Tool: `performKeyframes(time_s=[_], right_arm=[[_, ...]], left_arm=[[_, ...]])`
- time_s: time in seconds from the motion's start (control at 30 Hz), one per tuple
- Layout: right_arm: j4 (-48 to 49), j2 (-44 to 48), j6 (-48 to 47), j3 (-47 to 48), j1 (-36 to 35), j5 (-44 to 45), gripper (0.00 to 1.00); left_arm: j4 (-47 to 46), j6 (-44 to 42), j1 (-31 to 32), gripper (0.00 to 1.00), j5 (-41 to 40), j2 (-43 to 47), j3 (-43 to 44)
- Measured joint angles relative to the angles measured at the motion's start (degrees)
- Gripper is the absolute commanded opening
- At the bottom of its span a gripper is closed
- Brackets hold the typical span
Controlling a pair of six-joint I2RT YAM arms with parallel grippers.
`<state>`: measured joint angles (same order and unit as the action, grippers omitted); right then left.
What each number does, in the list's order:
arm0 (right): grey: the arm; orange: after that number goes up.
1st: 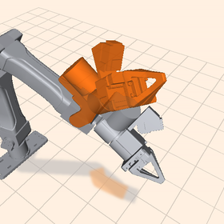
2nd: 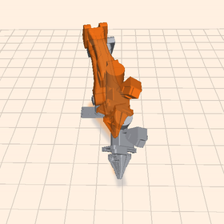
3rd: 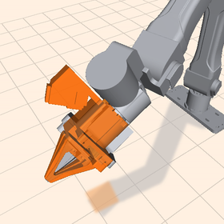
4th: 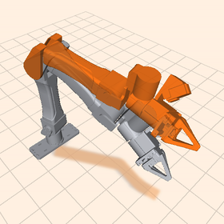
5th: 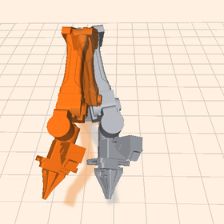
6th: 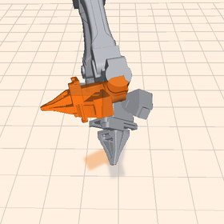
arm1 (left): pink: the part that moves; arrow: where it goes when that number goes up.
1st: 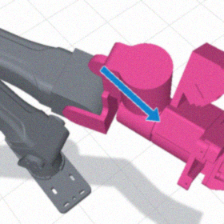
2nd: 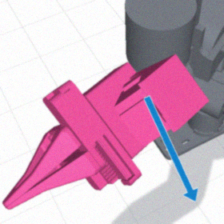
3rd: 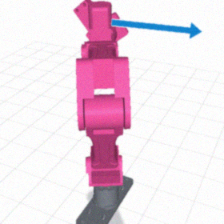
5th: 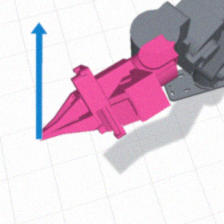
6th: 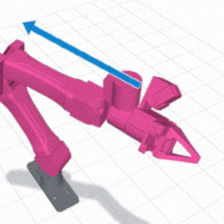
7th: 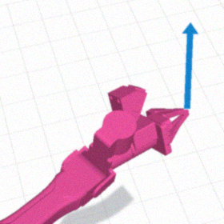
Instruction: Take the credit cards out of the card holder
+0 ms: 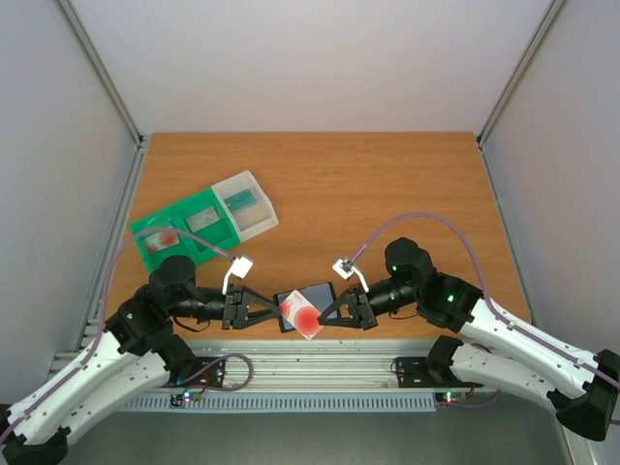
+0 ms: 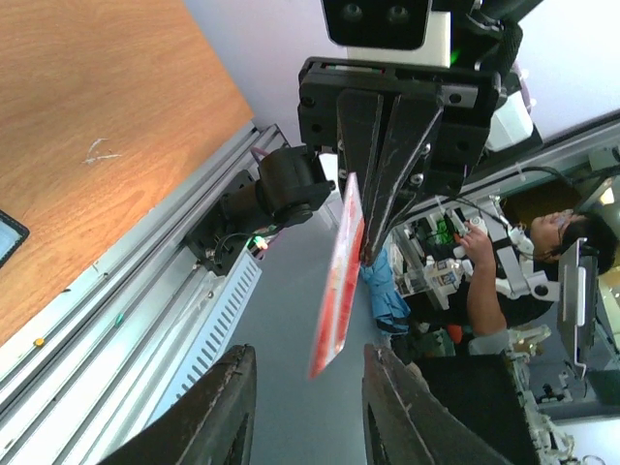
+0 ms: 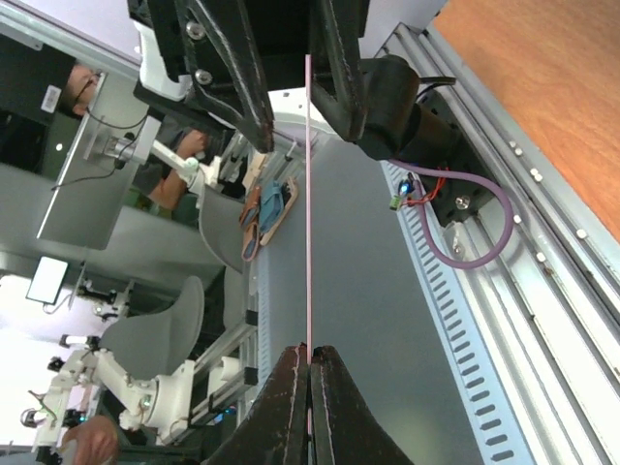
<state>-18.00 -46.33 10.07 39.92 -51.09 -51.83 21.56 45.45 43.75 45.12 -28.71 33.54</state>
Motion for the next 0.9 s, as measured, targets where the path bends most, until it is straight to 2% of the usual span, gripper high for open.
performKeyframes(time_s=[0.23, 0.4, 0.67, 0.83, 0.9], right_arm=[[2.4, -0.46, 1.11, 0.0, -0.02, -1.66, 0.01], [2.54, -0.7, 1.55, 0.0, -0.02, -1.86, 0.01], [2.38, -0.98, 1.64, -0.02, 0.0, -2.21, 0.02], [2.03, -1.14, 1.53, -0.02, 0.0, -1.01, 0.24], [1.33, -1.09, 1.44, -0.04, -0.02, 0.79, 0.4]], left_arm=[[1.25, -1.36, 0.0, 0.06, 1.29, -0.13, 0.11], [1.33, -1.33, 0.0, 0.0, 1.64, -0.13, 0.11], [0.7, -0.87, 0.0, 0.0, 2.34, 0.35, 0.09], [-0.33, -0.87, 0.0, 0.0, 1.75, 2.03, 0.09], [-0.42, -0.94, 0.02, 0.0, 0.74, 2.89, 0.09]])
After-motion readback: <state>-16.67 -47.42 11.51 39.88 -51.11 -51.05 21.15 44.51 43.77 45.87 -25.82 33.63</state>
